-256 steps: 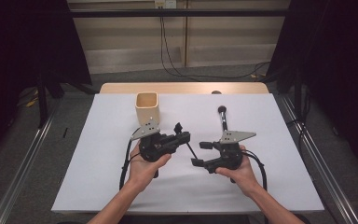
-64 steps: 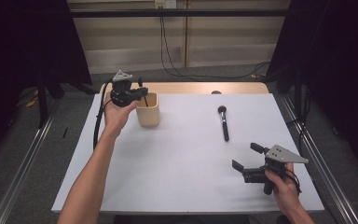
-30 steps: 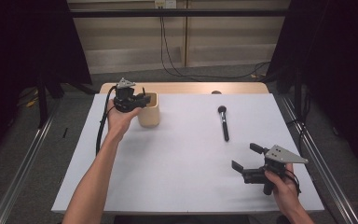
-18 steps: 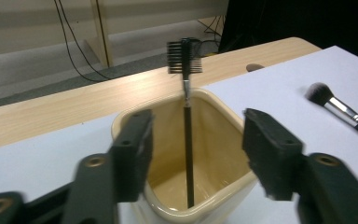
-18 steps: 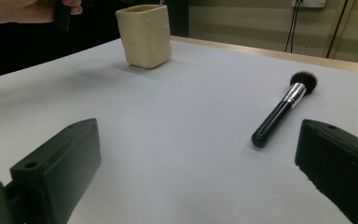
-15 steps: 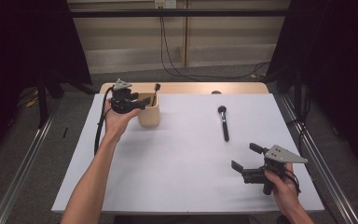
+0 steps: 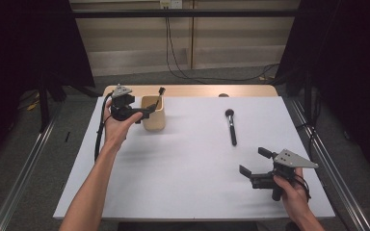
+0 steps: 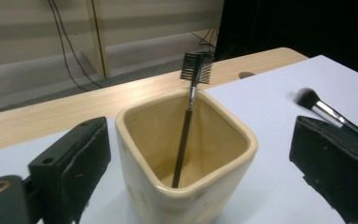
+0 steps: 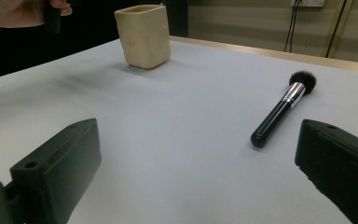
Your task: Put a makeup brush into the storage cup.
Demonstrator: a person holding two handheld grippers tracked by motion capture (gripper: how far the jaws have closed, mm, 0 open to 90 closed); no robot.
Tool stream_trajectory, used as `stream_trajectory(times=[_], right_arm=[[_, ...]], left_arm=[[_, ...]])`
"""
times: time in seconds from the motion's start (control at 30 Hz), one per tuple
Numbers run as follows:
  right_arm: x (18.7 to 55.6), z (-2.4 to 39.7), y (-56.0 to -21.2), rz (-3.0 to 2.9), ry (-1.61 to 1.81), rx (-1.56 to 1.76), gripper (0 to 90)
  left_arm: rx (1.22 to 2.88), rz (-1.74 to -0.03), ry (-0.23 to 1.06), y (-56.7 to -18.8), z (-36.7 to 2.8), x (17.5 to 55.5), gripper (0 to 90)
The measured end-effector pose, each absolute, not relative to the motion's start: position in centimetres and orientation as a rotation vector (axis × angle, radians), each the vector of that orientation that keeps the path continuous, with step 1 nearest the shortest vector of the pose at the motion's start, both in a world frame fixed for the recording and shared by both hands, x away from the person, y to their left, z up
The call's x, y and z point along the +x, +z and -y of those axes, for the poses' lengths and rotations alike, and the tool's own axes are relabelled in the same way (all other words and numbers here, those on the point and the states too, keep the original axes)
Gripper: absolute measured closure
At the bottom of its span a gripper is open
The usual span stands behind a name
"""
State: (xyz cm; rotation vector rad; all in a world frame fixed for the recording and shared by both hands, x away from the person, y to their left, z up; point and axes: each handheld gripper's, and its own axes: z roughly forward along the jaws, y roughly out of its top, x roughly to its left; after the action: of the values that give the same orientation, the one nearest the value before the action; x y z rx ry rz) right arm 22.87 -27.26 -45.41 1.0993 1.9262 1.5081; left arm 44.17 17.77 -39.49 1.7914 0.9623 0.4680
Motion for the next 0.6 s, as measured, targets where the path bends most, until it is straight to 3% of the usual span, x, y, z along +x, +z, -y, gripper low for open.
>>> stream_trajectory(times=[0.27, 0.6], right_arm=[[22.9, 27.3, -45.4, -1.924, 1.509, 1.102, 0.0], [22.9, 27.3, -45.4, -1.920, 1.506, 1.110, 0.0]], left_arm=[[1.791, -0.899, 0.481, -39.0, -18.4, 42.7, 4.2], [1.743, -0.937, 0.455, -39.0, -19.8, 41.1, 4.2]])
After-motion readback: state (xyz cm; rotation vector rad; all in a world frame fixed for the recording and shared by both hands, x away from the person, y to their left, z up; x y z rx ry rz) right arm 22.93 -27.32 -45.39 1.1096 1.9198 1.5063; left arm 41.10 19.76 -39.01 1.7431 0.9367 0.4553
